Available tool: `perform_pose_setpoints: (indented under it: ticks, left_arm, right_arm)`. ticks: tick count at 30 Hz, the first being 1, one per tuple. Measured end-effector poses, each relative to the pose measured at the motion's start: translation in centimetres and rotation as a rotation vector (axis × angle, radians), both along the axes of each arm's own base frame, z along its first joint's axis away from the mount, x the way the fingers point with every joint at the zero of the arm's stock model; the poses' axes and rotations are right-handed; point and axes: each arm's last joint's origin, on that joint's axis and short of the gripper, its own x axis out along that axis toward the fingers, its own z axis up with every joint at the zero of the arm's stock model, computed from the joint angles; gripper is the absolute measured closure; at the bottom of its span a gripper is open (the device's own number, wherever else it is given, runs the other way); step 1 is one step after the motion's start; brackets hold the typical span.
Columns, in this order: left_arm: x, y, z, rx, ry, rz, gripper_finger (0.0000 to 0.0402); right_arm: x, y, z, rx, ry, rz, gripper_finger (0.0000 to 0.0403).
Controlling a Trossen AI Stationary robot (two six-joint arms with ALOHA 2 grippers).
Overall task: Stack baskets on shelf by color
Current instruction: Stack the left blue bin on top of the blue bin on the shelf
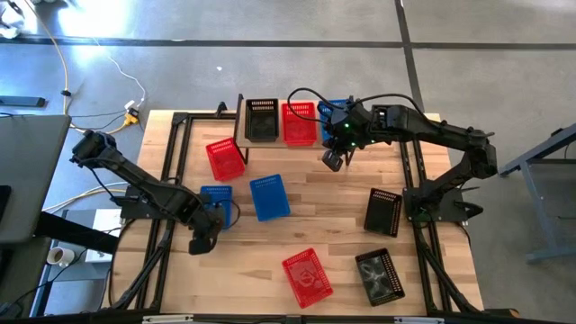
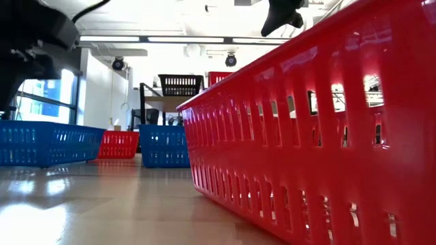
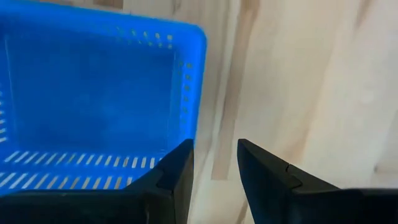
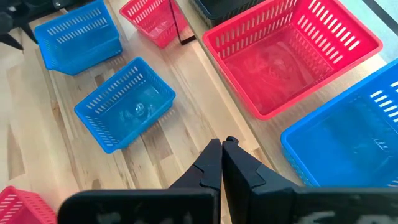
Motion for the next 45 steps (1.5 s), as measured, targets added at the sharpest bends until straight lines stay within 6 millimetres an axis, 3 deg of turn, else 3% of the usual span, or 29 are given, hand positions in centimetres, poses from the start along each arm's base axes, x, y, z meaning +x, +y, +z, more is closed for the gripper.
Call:
perform_pose_setpoints:
  ticks: [13, 22, 29, 35, 45]
  left_arm:
    - [-1.0, 0.5, -2.7, 0.024, 0.032, 0.053, 0.0294]
    - [-0.6, 0.4, -2.7, 0.030, -0.020, 0.055, 0.0388]
    - [-0.3, 0.3, -2.6, 0.016, -0.049, 0.077, 0.0390]
    - [0.7, -0.1, -0.9, -0.016, -0.103, 0.098, 0.0396]
    - [2.8, -1.0, 3.8, -0.070, -0.259, 0.037, 0.0399]
  right_arm:
    - [0.0, 0.0, 0.0, 0.012, -0.006, -0.016, 0.0403]
    - [0.0, 0.0, 0.0, 0.052, -0.026, -0.068, 0.0403]
    - [0.1, 0.1, 0.0, 0.090, -0.032, -0.039, 0.0403]
    - [0.1, 0.3, 0.0, 0.099, -0.033, -0.025, 0.0388]
    - [0.6, 1.1, 0.3, 0.076, -0.064, 0.029, 0.0293]
